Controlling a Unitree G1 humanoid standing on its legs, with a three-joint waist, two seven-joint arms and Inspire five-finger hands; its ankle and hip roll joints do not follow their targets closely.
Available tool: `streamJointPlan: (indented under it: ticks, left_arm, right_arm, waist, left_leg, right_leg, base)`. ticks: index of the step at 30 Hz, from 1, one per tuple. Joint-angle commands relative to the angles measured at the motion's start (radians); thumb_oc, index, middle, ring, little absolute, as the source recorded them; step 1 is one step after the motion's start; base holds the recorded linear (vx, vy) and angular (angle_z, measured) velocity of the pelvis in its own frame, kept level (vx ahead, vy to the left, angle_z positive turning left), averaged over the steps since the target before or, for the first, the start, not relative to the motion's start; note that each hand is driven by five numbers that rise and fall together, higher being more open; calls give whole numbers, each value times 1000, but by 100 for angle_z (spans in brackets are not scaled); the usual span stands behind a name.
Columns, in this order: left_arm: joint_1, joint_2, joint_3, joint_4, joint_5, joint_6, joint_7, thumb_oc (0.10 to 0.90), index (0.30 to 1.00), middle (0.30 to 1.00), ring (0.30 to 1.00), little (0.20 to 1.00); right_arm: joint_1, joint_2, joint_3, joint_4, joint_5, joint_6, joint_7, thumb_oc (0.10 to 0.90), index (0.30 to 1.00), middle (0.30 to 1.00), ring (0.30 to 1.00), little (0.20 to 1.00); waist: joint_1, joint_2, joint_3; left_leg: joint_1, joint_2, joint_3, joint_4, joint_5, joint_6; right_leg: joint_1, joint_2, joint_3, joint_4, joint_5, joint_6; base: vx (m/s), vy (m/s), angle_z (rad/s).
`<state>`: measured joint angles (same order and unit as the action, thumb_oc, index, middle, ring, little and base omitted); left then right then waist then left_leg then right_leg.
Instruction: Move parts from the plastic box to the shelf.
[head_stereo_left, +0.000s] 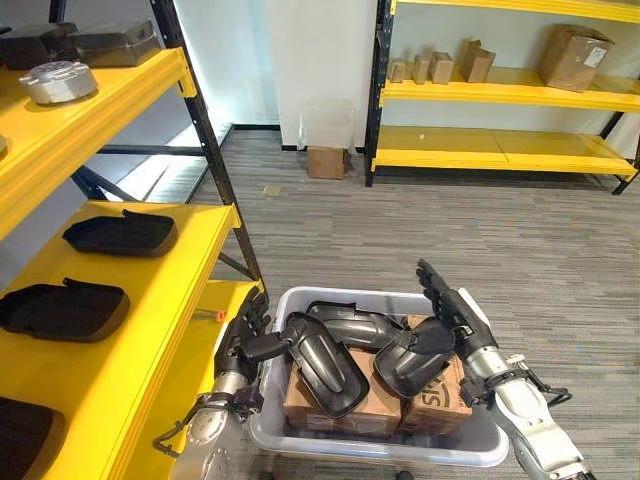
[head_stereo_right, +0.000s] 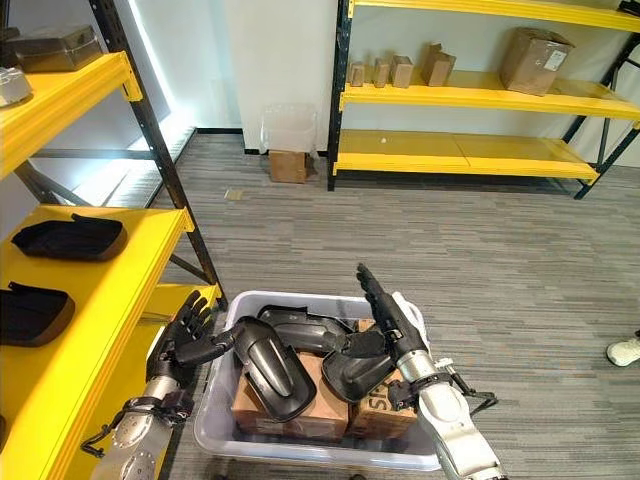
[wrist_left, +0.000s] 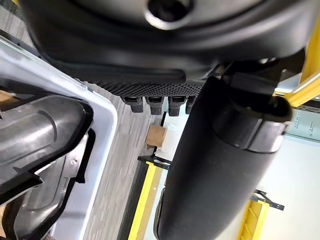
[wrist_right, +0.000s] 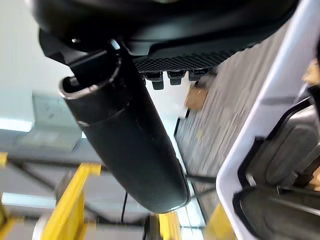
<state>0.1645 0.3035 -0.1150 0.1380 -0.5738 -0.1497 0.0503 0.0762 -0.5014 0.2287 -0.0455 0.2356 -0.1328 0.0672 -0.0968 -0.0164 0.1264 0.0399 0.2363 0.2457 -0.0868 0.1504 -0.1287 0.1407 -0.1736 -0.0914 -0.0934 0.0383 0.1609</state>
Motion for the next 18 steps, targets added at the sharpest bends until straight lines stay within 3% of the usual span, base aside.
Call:
streamJointPlan:
  ticks: [1, 8, 18]
  left_arm:
    - [-134, 77, 39, -73, 15, -64, -43, 900, 1000, 1000, 1000, 1000]
    - [-165, 105, 9, -115, -13, -58, -47, 900, 1000, 1000, 1000, 1000]
    - [-203, 131, -10, -155, -25, -44, -29, 900, 1000, 1000, 1000, 1000]
  right_arm:
    - [-144, -36, -42, -145, -30, -123, 40, 900, 1000, 1000, 1000, 1000]
    - [-200, -124, -24, -228, -45, -153, 93, 900, 1000, 1000, 1000, 1000]
    - [-274, -182, 14, -289, -56, -97, 133, 900, 1000, 1000, 1000, 1000]
  waist:
    - [24, -5, 43]
    - [45, -13, 95]
    - [54, -14, 154]
  left_leg:
    - [88, -45, 36, 7, -150, 42]
    - [-1, -38, -13, 55, -141, 40]
    - [-67, -34, -34, 88, -130, 37]
  right_leg:
    - [-31, 14, -143, 40, -42, -28]
    - [-98, 32, -120, 108, -75, -48]
    - [-162, 39, -111, 152, -87, -58]
  base:
    - [-33, -75, 4]
    - [-71, -41, 12]
    - [-69, -12, 5]
